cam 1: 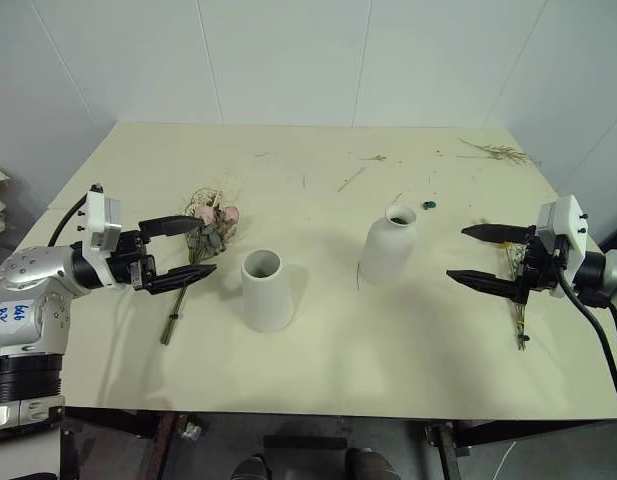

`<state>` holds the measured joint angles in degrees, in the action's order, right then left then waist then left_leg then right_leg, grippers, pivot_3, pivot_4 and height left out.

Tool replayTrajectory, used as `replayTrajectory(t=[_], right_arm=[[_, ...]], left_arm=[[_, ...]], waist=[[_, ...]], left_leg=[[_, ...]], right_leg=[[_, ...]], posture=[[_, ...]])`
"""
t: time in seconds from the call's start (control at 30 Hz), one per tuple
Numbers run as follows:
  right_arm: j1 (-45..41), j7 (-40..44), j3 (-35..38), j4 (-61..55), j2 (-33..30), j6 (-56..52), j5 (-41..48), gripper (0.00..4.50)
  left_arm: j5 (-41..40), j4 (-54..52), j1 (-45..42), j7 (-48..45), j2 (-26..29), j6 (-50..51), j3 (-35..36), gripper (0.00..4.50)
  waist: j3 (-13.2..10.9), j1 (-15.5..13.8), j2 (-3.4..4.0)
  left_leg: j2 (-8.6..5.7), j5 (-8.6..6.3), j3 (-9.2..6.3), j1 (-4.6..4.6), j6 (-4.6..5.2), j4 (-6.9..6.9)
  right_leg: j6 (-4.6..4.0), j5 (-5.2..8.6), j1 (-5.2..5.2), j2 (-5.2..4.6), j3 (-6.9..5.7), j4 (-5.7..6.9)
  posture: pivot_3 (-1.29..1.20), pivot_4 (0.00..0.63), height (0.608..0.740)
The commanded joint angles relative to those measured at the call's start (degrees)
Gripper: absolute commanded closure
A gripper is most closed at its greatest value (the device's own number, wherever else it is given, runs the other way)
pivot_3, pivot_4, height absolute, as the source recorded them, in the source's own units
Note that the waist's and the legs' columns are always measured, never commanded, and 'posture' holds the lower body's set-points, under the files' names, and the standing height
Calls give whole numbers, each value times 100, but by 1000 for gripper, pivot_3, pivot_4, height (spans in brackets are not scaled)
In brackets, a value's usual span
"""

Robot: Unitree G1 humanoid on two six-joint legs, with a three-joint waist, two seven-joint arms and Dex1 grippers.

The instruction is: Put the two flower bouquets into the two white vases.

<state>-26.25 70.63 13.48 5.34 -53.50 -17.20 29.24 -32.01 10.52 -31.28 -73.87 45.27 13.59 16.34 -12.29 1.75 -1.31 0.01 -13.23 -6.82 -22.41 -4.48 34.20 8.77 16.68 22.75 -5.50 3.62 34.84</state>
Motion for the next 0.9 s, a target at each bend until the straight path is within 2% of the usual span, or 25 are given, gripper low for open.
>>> replayTrajectory(t=[0.03, 0.1, 0.27, 0.37, 0.47, 0.6, 0.7, 0.8, 0.9], right_arm=[[-130, 39, 102, 48, -162, -69, 1, 0], [-166, -40, 114, 163, -248, -251, -54, 0], [-296, -387, -400, 627, -1033, -1055, -890, 0], [-1246, -642, -1280, 1659, -1497, -2428, -1712, 0], [-2349, -849, -2081, 2551, -1287, -3431, -2350, 0], [-2832, -606, -2704, 3046, -1049, -3739, -2728, 0], [-3034, -633, -2876, 3349, -824, -3849, -2891, 0], [-3431, -1000, -2955, 4114, -398, -3983, -3108, 0], [-3708, -1336, -2961, 4818, -134, -3766, -3331, 0]], left_arm=[[-154, -234, -100, -11, 49, -52, 99, 18], [-137, -173, -131, -43, 54, -130, 117, 18], [-201, -207, -236, -44, 69, -82, 137, 18], [-370, -400, -275, 22, 44, 44, 206, 18], [-477, -686, -132, 94, 60, 150, 245, 18], [-564, -947, 73, 204, 63, 221, 328, 18], [-615, -1114, 226, 306, 76, 261, 408, 18], [-720, -1409, 526, 433, 135, 366, 583, 18], [-819, -1727, 873, 604, 158, 472, 807, 18]], waist=[[0, -3, 0], [0, -4, 0], [-1, -9, 3], [-4, 15, 7], [-5, 57, 9], [-5, 115, 9], [-5, 137, 10], [-5, 160, 11], [-6, 147, 12]], left_leg=[[0, 0, 0, 0, 0, 0], [-1, 0, 0, 0, 0, 2], [-2, 0, 0, 0, 0, 7], [-2, 0, 2, -1, 0, 12], [-3, 0, 9, 1, -2, 11], [0, 0, 10, -2, -2, -5], [-1, -1, 12, -17, -3, -5], [-3, 1, 17, -78, -7, 13], [-3, 2, 18, -79, -8, 14]], right_leg=[[0, 0, 0, 0, 0, 0], [0, 0, 0, -1, 0, 2], [-2, 1, 0, -1, 0, 5], [-3, 1, 1, -2, 2, 7], [-6, 2, 6, -4, 8, 6], [-10, 6, 19, -1, 9, 7], [-2, 10, 31, -3, 10, 8], [2, 8, 101, -3, 20, 38], [0, 9, 106, -2, 22, 45]], posture=[[0, 150, 740], [0, 150, 740], [0, 150, 740], [0, 150, 740], [0, 150, 740], [0, 150, 740], [0, 150, 740], [0, 150, 740], [0, 150, 740]])
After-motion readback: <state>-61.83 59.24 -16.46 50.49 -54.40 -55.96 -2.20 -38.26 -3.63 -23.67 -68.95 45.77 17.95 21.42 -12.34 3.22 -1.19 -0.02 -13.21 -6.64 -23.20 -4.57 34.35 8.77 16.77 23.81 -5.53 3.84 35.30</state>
